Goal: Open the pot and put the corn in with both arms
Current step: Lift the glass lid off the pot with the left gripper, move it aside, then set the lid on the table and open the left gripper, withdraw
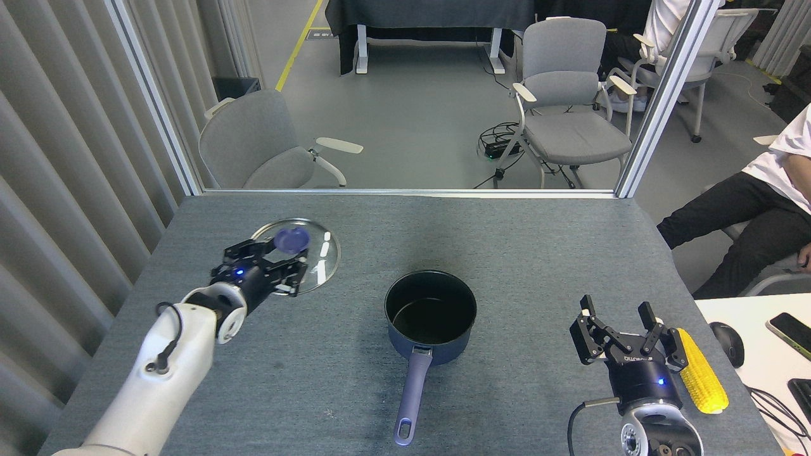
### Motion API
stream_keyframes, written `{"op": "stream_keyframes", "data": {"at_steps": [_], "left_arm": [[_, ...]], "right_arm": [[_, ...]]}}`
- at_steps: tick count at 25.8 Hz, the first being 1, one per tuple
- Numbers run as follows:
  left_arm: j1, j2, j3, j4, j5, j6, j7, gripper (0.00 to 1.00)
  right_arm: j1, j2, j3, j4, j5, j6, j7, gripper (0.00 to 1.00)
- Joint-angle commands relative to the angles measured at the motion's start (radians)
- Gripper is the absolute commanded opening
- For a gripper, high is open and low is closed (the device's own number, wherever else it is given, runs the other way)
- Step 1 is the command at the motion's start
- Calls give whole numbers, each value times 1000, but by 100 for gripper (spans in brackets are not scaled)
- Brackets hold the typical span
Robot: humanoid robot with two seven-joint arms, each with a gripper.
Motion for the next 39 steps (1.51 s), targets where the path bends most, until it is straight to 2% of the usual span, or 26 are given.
{"op": "stream_keyframes", "data": {"at_steps": [1, 4, 7, 14, 18, 22, 25, 29, 31, 36, 39], "left_arm": [[98, 91, 92, -7, -4, 19, 4, 62], [175, 119, 189, -7, -7, 42, 4, 62], [222, 145, 236, 2, -6, 48, 5, 62], [213, 155, 265, 196, 1, 50, 30, 62], [213, 155, 265, 203, 2, 50, 40, 64], [215, 154, 265, 200, -1, 84, 37, 86], [219, 154, 265, 183, -1, 79, 37, 90], [239, 157, 268, 82, 4, 73, 39, 98], [273, 166, 302, 1, 5, 71, 40, 98], [405, 157, 442, -332, 7, -14, 40, 98], [480, 94, 463, -515, 13, -47, 50, 98]], "right_arm": [[0, 0, 0, 2, -1, 0, 2, 99], [2, 0, 1, 2, -2, -1, 2, 99], [2, 0, 1, 2, -2, -1, 1, 99], [2, 2, 1, 2, -2, -1, 1, 99], [2, 2, 1, 3, -2, -3, 1, 99], [3, 2, 1, 3, -2, -4, 1, 99], [3, 2, 1, 3, -2, -4, -1, 99], [3, 2, 1, 5, -2, -4, -1, 99], [3, 2, 1, 5, -1, -4, -1, 99], [3, 2, 1, 5, -2, -6, -1, 99], [3, 0, 1, 5, -2, -7, 1, 99]]}}
